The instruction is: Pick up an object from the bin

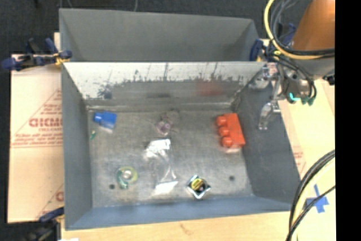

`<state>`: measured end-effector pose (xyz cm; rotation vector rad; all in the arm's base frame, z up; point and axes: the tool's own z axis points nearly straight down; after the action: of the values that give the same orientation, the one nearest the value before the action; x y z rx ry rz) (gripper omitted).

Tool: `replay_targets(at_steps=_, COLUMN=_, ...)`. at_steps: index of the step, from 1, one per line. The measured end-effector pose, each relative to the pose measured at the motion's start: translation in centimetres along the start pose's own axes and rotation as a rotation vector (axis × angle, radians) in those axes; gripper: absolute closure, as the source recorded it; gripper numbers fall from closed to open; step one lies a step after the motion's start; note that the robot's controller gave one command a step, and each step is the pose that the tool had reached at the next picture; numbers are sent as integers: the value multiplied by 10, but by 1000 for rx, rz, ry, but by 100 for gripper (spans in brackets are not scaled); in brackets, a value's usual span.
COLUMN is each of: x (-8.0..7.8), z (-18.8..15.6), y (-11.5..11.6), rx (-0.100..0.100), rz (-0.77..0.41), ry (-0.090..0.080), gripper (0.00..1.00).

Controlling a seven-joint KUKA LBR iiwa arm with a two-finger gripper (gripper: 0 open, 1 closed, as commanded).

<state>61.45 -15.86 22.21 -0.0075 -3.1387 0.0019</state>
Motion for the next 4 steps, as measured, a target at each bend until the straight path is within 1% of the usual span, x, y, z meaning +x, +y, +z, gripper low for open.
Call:
replay_targets(at_steps=1, x=-28, z=113, y=42, rx=-4, rz=132, ry=-1, gripper=0)
replay_targets(at_steps=2, x=16, z=143, y=9, rx=-21, rz=-97, ry=-26, gripper=0)
replay_targets(at_steps=3, x=15, z=143, y=9, rx=-19, rz=-99, ry=-26, gripper=100)
replay_targets(at_steps=4, x=-31, z=147, y=32, rx=1, rz=-147, ry=-14, gripper=100)
